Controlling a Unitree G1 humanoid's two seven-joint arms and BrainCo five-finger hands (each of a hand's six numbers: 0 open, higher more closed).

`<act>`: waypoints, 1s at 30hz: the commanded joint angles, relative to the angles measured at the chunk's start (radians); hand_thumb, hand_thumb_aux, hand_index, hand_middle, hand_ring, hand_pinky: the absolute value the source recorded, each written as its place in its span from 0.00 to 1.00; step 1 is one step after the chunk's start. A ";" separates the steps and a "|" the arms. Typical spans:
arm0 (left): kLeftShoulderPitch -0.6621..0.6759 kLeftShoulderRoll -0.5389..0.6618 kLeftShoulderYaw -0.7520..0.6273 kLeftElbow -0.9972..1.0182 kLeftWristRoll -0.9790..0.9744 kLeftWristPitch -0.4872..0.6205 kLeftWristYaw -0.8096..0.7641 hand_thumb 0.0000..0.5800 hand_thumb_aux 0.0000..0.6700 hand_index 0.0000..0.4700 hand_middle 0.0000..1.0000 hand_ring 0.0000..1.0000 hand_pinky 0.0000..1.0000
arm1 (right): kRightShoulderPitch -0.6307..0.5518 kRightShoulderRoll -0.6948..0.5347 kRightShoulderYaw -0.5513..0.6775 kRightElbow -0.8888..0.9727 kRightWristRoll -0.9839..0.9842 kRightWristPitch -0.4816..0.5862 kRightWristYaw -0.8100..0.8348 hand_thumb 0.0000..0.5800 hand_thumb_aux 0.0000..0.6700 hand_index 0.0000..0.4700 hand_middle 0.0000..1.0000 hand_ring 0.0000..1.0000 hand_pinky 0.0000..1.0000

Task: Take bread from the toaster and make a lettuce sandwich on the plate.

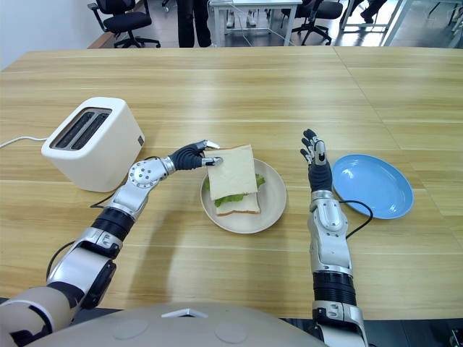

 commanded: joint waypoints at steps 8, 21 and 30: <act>-0.085 -0.030 0.000 0.220 0.032 0.048 -0.003 1.00 1.00 0.98 1.00 1.00 1.00 | 0.010 -0.011 0.010 -0.008 -0.015 -0.001 -0.008 0.00 0.00 0.00 0.00 0.00 0.00; -0.131 -0.054 -0.101 0.478 0.196 -0.056 -0.015 1.00 1.00 0.98 1.00 1.00 1.00 | 0.019 -0.031 0.052 -0.046 -0.099 -0.027 -0.010 0.00 0.00 0.00 0.00 0.00 0.00; -0.150 -0.050 -0.132 0.513 0.257 -0.074 0.030 1.00 1.00 0.98 1.00 1.00 1.00 | 0.044 -0.117 0.240 -0.099 -0.409 -0.151 -0.032 0.00 0.00 0.00 0.00 0.00 0.00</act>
